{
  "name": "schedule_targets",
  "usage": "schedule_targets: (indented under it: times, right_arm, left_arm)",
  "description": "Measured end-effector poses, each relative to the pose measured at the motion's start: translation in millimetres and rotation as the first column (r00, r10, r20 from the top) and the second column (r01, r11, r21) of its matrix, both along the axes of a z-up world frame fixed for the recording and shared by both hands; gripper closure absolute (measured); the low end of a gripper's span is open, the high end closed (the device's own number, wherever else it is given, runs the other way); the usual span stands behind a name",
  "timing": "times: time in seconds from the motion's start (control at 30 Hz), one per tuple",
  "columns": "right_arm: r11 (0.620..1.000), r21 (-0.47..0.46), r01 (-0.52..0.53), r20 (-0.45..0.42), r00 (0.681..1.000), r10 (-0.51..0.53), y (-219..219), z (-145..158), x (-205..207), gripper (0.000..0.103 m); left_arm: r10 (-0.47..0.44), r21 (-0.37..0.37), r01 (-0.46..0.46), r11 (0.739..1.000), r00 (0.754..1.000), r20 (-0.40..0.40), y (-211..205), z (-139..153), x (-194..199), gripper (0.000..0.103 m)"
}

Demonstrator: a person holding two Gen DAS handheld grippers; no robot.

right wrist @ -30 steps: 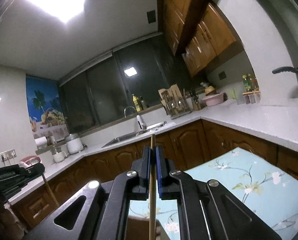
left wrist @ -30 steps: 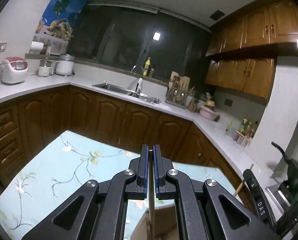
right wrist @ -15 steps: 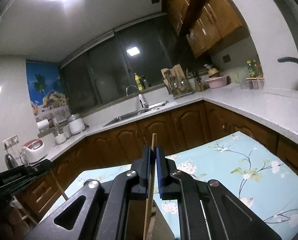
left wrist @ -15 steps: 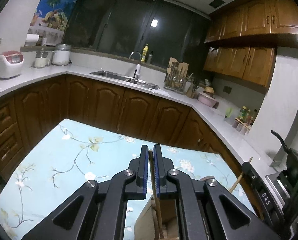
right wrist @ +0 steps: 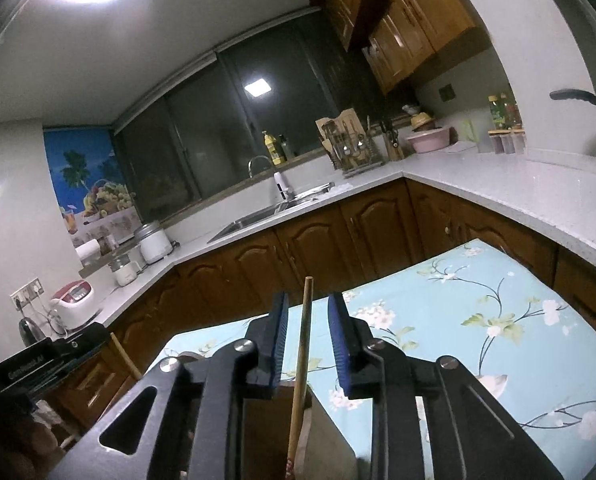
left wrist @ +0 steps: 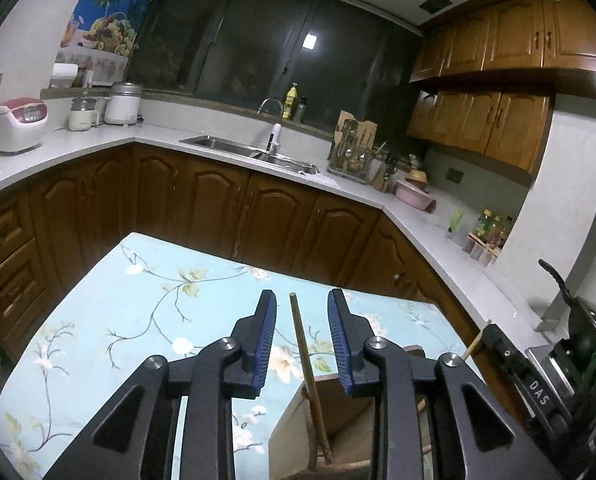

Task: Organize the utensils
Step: 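Lower the chopsticks into the wooden holder and open both tools, then move both open tools back over the row of utensils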

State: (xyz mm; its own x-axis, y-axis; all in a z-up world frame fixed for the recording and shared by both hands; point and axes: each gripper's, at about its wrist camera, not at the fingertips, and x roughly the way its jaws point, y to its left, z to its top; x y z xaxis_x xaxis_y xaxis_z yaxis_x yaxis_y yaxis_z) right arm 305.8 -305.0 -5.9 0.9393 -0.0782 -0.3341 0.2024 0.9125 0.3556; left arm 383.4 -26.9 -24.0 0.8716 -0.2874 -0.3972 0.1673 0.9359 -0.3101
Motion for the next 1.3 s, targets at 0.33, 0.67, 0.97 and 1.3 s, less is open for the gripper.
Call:
schedule_targets:
  times: [0.33,0.67,0.97,1.3]
  right_arm:
    - [0.998,0.042,-0.056,-0.015,0.998,0.057,-1.1,16.5,-22.7,0.073]
    - [0.993,0.053,-0.108,-0.081,0.990,0.112,6.8,16.1,-69.5,0.065]
    - [0.990,0.017,-0.142,-0.152,0.978,0.143,21.2,8.7,-123.8,0.057]
    - [0.989,-0.060,-0.138,-0.224,0.967,0.121,33.4,-8.0,-182.3,0.020]
  left_arm:
    - [0.012,-0.001,-0.012,1.000,1.000,-0.028,14.5,13.8,-33.8,0.045]
    - [0.025,0.015,-0.023,1.000,0.993,-0.119,36.3,13.5,-92.8,0.035]
    - [0.011,0.046,-0.001,0.999,0.975,-0.224,43.5,7.0,-140.3,0.023]
    - [0.027,0.075,-0.004,0.997,0.953,-0.302,54.4,-3.4,-186.9,0.017]
